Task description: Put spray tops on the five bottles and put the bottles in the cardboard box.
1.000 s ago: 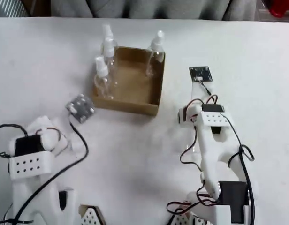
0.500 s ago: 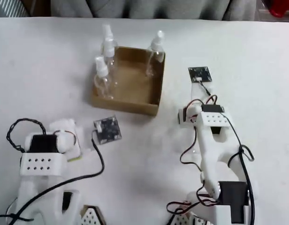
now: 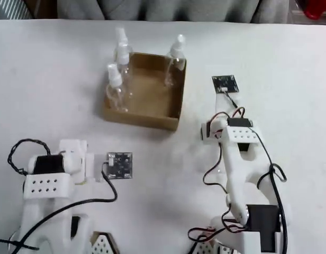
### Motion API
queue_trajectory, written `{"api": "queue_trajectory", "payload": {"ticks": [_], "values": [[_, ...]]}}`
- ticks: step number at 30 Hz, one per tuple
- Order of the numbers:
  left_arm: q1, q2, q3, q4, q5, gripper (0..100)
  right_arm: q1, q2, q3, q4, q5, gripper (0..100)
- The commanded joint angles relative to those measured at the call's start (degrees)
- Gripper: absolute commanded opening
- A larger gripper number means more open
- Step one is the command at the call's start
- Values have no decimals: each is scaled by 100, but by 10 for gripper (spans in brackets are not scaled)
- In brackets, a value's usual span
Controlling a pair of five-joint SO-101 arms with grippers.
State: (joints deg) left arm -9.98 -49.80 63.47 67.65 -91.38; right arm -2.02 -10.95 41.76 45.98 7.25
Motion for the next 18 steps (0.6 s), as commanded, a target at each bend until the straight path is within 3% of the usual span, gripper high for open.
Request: {"api": "queue_trajectory", "payload": {"ticks": [1,6,15,18], "values": [[-57,558,-185,-264,-35,237,-13,-31,-44,-84,79,15],[-119,1437,-642,-273,-70,336,-13,-31,-44,-84,79,15],[-189,2545,-1363,-519,-9,294,-13,-31,-44,-84,79,15],[-189,2923,-1565,-703,369,294,-13,-31,-44,-84,88,15]]}}
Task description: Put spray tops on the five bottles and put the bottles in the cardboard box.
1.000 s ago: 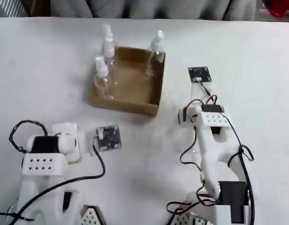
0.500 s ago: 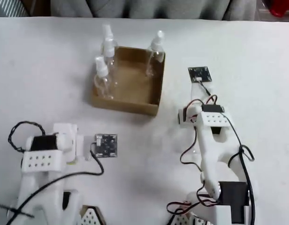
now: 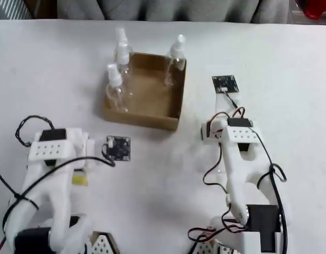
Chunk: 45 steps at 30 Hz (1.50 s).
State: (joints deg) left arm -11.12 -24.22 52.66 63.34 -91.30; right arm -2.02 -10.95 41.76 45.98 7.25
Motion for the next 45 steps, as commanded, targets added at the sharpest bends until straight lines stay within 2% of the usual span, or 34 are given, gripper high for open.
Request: {"api": "queue_trajectory", "payload": {"ticks": [1,16,30,33,41,45], "values": [[-66,488,-545,-290,440,294,-13,-31,-44,-84,88,15],[-136,1763,-1204,-290,519,290,-22,-31,-44,-84,88,15],[-198,1903,-1248,-290,527,289,-22,-31,-44,-84,88,15],[-198,1903,-1240,-290,527,239,-22,-31,-44,-84,88,15],[-180,1912,-1196,-255,536,20,-13,-31,-35,-84,88,15],[-180,1912,-1187,-290,879,21,-13,-31,9,-92,88,15]]}}
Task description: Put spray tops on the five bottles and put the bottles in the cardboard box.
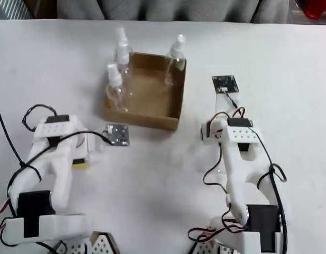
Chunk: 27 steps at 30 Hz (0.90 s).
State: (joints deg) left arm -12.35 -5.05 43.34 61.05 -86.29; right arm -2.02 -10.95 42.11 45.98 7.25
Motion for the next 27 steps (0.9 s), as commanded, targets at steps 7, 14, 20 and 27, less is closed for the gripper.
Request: {"api": "queue_trajectory", "payload": {"ticks": [7,14,20,27], "values": [[-40,-57,-255,-18,1037,20,-13,-31,-26,-92,88,15],[-31,-75,-835,255,2681,20,-13,-31,-26,-92,88,15],[470,-75,-2180,1574,4536,20,-13,-31,-26,-92,88,15],[1297,-84,-3341,2409,6637,20,-13,-31,-18,-163,88,15]]}}
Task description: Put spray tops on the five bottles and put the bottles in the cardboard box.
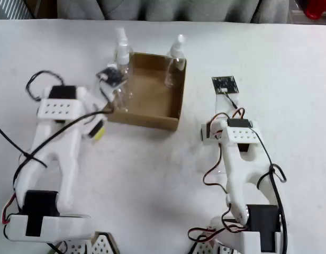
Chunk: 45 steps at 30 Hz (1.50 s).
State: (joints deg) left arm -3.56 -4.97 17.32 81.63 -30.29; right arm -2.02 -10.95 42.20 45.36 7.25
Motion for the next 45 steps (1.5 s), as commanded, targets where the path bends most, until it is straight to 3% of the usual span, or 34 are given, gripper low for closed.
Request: {"api": "queue_trajectory", "payload": {"ticks": [1,13,18,24,37,45], "values": [[453,-127,-791,352,1222,20,-13,-31,-26,-101,88,15],[418,-2378,1424,-1231,2207,20,-4,-84,-26,-66,88,15],[295,-2703,2136,-1952,2286,20,391,-119,-132,-57,79,15],[-312,-2738,2681,-2664,2462,20,629,-585,-431,242,97,15],[-541,-2730,2787,-2804,2725,20,558,-1508,-475,-1200,88,15],[-541,-2703,2796,-2813,2725,20,629,-2958,185,-1358,26,15]]}}
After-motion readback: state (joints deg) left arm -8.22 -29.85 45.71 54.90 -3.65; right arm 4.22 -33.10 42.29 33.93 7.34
